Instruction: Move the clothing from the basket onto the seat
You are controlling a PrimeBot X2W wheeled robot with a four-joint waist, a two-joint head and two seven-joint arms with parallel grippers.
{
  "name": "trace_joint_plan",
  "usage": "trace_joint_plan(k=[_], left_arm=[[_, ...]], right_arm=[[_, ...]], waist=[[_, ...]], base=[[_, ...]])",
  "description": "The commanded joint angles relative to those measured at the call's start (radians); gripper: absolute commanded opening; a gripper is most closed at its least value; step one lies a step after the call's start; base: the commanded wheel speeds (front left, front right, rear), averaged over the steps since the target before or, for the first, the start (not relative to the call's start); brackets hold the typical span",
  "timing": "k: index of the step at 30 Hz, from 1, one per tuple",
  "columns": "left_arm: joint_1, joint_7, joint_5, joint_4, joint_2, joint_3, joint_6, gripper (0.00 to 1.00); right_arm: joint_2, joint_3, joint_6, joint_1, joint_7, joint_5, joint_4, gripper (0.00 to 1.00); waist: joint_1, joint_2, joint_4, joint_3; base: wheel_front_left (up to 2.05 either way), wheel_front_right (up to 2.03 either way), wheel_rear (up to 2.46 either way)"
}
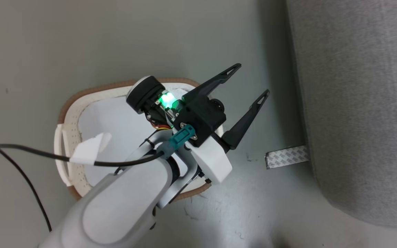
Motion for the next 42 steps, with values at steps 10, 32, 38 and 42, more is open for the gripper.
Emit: trace_joint_plan(k=[10, 32, 38, 42], left_arm=[[0.046, -0.035, -0.019, 0.023, 0.031, 0.019, 0.026, 1.00], [0.360, -0.212, -0.170, 0.191, -0.009, 0.067, 0.133, 1.00], [0.455, -0.315, -0.198, 0.267, -0.033, 0.098, 0.174, 1.00], [0.526, -0.353, -0.213, 0.302, -0.030, 0.141, 0.200, 1.00]], right_arm=[[0.067, -0.091, -0.002, -0.030, -0.034, -0.131, 0.111, 1.00], [0.179, 0.369, -0.002, 0.554, -0.033, -0.016, -0.312, 1.00], [0.199, 0.473, -0.002, 0.752, -0.033, -0.048, -0.436, 1.00], [0.219, 0.539, -0.002, 0.861, -0.033, -0.079, -0.498, 1.00]], waist=[[-0.0003, 0.0000, 0.004, -0.032], [-0.0003, 0.0000, 0.008, -0.503], [-0.0003, 0.0000, 0.074, -0.612], [-0.0003, 0.0000, 0.113, -0.664]], base=[[0.00, 0.00, 0.00], [0.00, 0.00, 0.00], [0.00, 0.00, 0.00], [0.00, 0.00, 0.00]])
